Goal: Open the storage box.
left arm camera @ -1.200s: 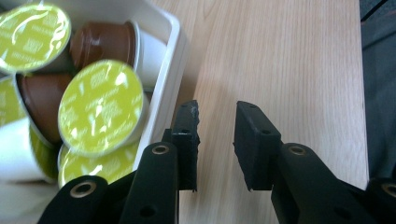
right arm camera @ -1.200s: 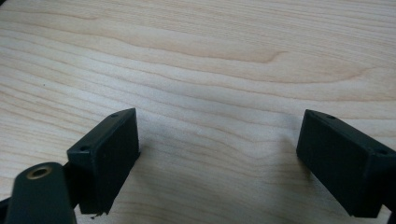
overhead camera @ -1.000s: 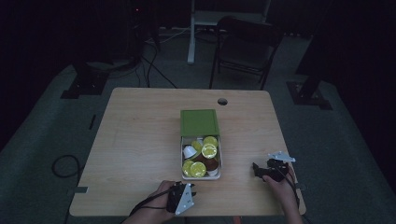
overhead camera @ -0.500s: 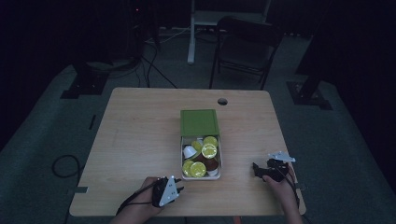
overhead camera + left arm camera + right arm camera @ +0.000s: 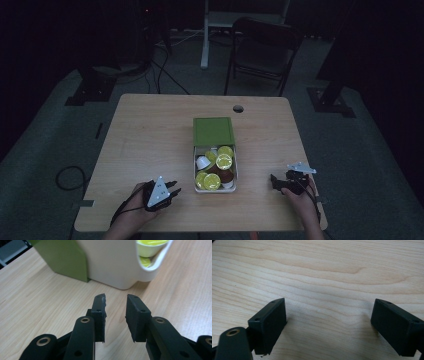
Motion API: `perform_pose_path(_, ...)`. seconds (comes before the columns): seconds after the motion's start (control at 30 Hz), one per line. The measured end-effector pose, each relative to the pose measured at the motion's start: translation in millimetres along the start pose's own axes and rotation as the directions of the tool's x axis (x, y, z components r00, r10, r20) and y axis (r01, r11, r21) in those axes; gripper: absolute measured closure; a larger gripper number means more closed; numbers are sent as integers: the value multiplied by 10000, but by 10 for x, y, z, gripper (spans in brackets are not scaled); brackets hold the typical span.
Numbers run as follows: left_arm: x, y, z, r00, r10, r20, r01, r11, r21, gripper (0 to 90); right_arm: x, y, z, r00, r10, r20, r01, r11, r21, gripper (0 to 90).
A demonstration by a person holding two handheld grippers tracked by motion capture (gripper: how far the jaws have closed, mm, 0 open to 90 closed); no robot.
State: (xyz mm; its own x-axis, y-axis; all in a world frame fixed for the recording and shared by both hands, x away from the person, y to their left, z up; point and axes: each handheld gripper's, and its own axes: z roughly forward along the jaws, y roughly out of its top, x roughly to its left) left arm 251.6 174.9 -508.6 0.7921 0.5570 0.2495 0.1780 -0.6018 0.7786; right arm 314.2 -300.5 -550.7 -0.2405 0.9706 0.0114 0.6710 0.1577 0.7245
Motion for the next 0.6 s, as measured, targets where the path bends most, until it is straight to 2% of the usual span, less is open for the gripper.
perform_pose_path(0.17,63,-54,-18,9992,-386,40,387,9990,-215,699,0,0,0,10000,-2,4,2,10000,1,126)
perform_pose_path(0.23,95,-75,-29,9986,-523,-19,522,9980,-343,693,0,0,0,10000,6,-1,-6,10000,3,126)
perform_pose_path(0.27,129,-95,-43,9973,-726,-74,722,9964,-453,681,0,0,0,10000,3,1,-3,10000,1,126)
perform_pose_path(0.33,146,-106,-49,9967,-805,-96,799,9954,-522,681,0,0,0,10000,-1,0,1,10000,1,126)
perform_pose_path(0.37,186,-130,-63,9941,-1082,-115,1072,9920,-661,681,0,0,0,10000,0,0,0,10000,2,126)
perform_pose_path(0.47,253,-176,-87,9894,-1427,-251,1405,9872,-760,680,0,0,0,10000,-1,-2,1,10000,3,126)
perform_pose_path(0.53,274,-193,-97,9880,-1513,-302,1486,9858,-779,680,0,0,0,10000,-2,-2,2,10000,2,126)
perform_pose_path(0.57,316,-229,-113,9831,-1789,-380,1751,9807,-867,672,0,0,0,10000,2,-4,-2,10000,1,126)
perform_pose_path(0.6,316,-229,-113,9831,-1789,-380,1751,9807,-867,672,0,0,0,10000,4,-2,-4,10000,2,126)
